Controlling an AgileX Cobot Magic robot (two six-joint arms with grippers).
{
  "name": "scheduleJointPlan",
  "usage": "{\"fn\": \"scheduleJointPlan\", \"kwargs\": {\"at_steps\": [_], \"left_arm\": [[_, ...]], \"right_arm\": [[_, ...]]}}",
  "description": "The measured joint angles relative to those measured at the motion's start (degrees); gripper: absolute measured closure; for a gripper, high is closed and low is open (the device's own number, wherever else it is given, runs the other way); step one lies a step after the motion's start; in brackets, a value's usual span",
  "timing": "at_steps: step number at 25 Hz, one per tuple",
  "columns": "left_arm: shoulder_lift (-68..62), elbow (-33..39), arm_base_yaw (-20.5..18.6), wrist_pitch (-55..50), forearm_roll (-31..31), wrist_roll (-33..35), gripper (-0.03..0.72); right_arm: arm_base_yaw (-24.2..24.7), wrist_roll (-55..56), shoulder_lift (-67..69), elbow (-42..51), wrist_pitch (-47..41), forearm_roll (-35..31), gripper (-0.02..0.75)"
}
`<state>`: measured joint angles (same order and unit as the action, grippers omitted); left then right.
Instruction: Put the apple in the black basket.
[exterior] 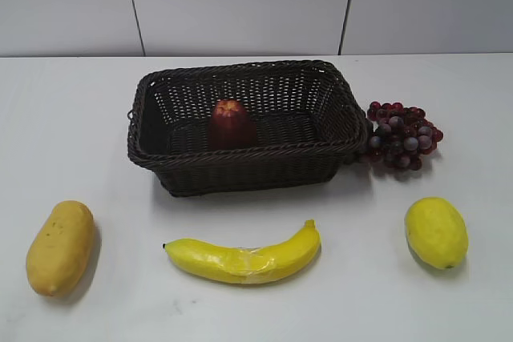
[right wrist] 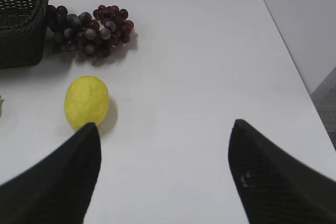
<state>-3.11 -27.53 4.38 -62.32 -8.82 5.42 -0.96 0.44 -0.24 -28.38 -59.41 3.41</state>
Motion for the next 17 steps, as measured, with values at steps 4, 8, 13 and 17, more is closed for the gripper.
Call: {"fn": "scheduleJointPlan", "kwargs": {"at_steps": [4, 8, 13, 17], "left_arm": [[0.0, 0.1, 0.0, 0.1, 0.1, -0.1, 0.129], [0.6, 0.1, 0.0, 0.1, 0.1, -0.1, 0.129], [3.3, 0.2, 0.0, 0.1, 0.1, -0.1, 0.129], [3.4, 0.2, 0.0, 0.1, 0.1, -0.1, 0.144]], "right_arm": [[0.0, 0.0, 0.0, 0.0, 0.0, 0.0, 0.167], [0.0, 0.0, 0.0, 0.0, 0.0, 0.0, 0.167], [0.0, 0.0, 0.0, 0.0, 0.0, 0.0, 0.167], [0.0, 0.0, 0.0, 0.0, 0.0, 0.0, 0.167]]}}
